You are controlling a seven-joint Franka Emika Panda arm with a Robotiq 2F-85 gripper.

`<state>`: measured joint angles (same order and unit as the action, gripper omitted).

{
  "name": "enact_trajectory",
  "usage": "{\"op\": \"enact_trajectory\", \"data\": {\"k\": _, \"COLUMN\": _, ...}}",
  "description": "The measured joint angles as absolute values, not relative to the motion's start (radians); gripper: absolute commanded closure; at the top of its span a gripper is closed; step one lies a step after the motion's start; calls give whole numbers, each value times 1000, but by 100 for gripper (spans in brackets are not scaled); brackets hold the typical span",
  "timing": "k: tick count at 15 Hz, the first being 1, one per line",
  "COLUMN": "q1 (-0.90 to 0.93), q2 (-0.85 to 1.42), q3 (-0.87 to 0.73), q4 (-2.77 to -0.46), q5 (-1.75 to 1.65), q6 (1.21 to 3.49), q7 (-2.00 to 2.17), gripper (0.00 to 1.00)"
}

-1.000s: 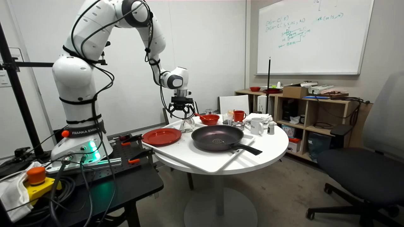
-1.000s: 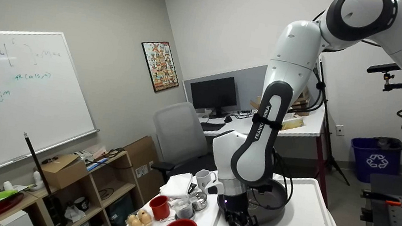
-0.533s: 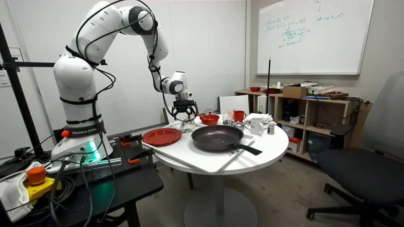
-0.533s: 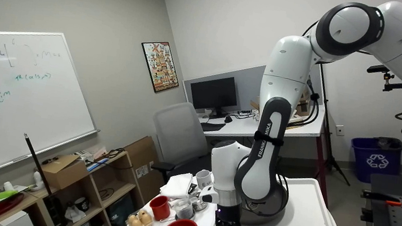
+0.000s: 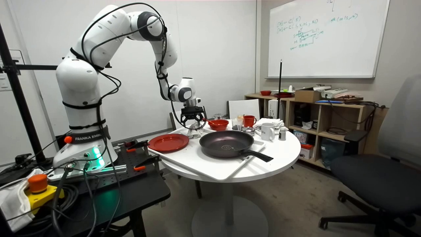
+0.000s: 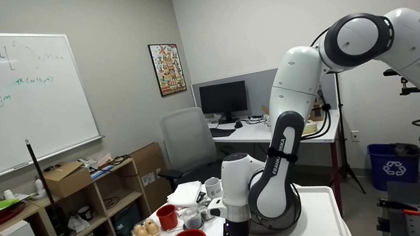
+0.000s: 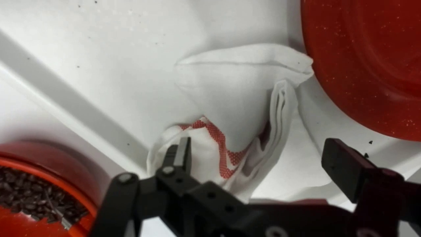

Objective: Use the towel on the left to wipe the black pan.

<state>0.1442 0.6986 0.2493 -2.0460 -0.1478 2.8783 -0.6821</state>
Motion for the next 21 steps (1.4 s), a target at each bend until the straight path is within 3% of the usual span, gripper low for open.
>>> {"op": "enact_trajectory", "data": {"k": 7, "q1": 154, "q2": 787, "q3": 251, "q4": -1992, "q5": -196, "q6": 2927, "q7": -636, "gripper": 0}}
{"op": "enact_trajectory", "data": {"k": 8, "q1": 156, "q2": 789, "q3": 251, "q4": -1987, "q5": -203, "q6": 2934, "q7": -630, "gripper": 25}}
{"op": "enact_trajectory", "data": {"k": 10, "q1": 158, "q2": 794, "q3": 251, "q4": -1977, "q5": -210, "q6": 2940, "q7": -623, "gripper": 32}}
{"op": "enact_trajectory", "data": {"k": 18, "q1": 158, "q2": 813, "q3": 256, "q4": -1955, "q5": -228, "q6": 2942, "q7": -612, "gripper": 95}}
{"op": "enact_trajectory", "data": {"k": 19, "q1": 157, "q2": 813, "q3": 257, "q4": -1954, "q5": -228, "q6": 2942, "q7": -612, "gripper": 99}}
{"op": "enact_trajectory", "data": {"k": 21, "q1": 154, "q2": 814, "q3": 261, "q4": -1953, "q5": -228, "q6": 2942, "q7": -611, "gripper": 96}}
